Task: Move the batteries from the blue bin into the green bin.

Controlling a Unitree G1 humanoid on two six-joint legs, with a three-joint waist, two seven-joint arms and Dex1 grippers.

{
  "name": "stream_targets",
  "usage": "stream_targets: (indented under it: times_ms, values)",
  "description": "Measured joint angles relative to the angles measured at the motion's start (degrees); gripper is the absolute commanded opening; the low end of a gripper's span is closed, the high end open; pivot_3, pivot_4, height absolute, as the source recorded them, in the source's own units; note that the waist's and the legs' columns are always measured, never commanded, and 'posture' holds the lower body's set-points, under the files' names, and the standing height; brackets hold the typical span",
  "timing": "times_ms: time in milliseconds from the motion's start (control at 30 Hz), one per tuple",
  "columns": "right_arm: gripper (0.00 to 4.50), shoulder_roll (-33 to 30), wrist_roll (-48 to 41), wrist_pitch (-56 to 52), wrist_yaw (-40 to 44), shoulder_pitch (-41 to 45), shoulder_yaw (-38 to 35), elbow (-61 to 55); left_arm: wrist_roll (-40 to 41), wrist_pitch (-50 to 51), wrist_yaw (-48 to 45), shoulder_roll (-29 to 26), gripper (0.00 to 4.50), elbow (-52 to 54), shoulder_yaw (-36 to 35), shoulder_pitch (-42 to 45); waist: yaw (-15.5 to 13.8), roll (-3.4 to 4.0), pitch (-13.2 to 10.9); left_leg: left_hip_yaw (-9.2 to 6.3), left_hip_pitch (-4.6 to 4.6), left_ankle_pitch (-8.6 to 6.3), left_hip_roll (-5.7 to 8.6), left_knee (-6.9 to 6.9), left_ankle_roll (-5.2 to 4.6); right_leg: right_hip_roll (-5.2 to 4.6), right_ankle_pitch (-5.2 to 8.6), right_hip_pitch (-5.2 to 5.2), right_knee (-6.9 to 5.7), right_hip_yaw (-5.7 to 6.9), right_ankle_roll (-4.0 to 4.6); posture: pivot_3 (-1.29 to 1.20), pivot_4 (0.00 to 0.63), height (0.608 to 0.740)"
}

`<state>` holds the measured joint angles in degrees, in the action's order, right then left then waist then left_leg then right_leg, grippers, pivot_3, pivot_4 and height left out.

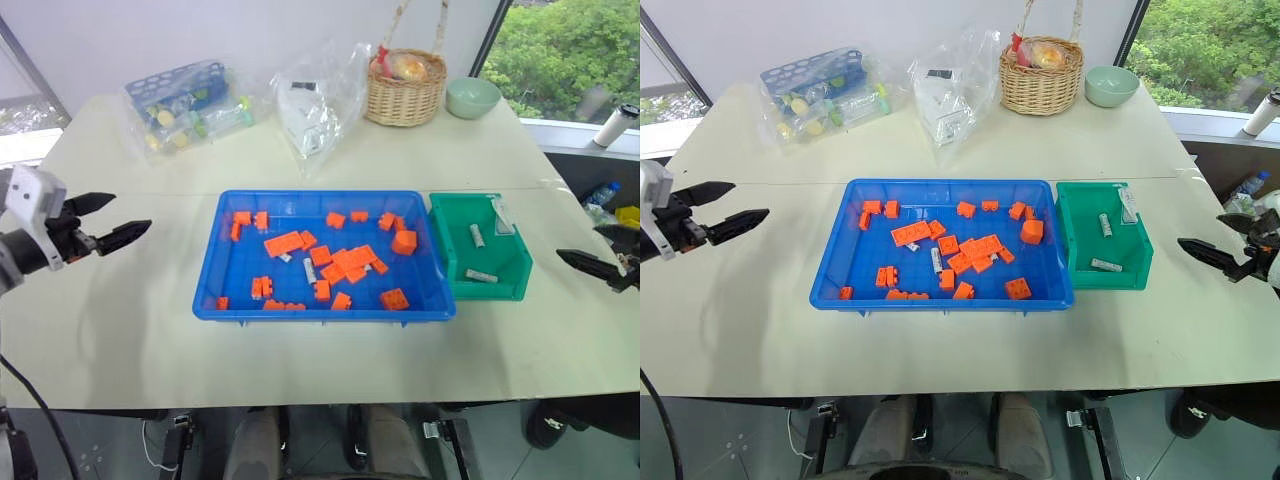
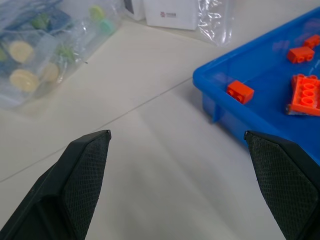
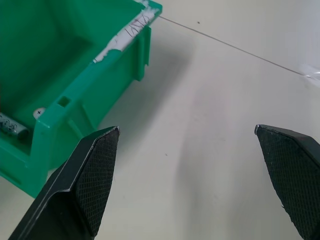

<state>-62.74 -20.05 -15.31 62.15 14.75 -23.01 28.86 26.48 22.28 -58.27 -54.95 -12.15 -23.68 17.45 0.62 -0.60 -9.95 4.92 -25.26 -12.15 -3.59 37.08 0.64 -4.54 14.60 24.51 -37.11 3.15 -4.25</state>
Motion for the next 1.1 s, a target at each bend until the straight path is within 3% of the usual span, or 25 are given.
stream_targets:
  times_ms: [767,1100]
  values:
    - [4.46,0.98,-0.15,-0.52,-2.07,0.47,0.21,-0.4,0.03,2.14,-0.28,0.0,4.5,4.42,0.0,-3.86,0.07,0.0,0.0,0.02,0.0,0.0,0.0,0.01,0.0,-0.01,-0.03,0.0,-0.01,0.0,-0.04,0.0,0.15,0.736]
    - [4.46,1.27,0.23,-2.42,1.5,11.89,6.35,-2.96,2.38,5.13,-1.09,-0.24,4.5,10.06,-0.16,-3.69,0.19,0.06,-0.04,0.03,0.0,0.0,-0.01,0.02,0.0,0.0,-0.03,0.03,-0.04,-0.01,-0.05,0.0,0.15,0.736]
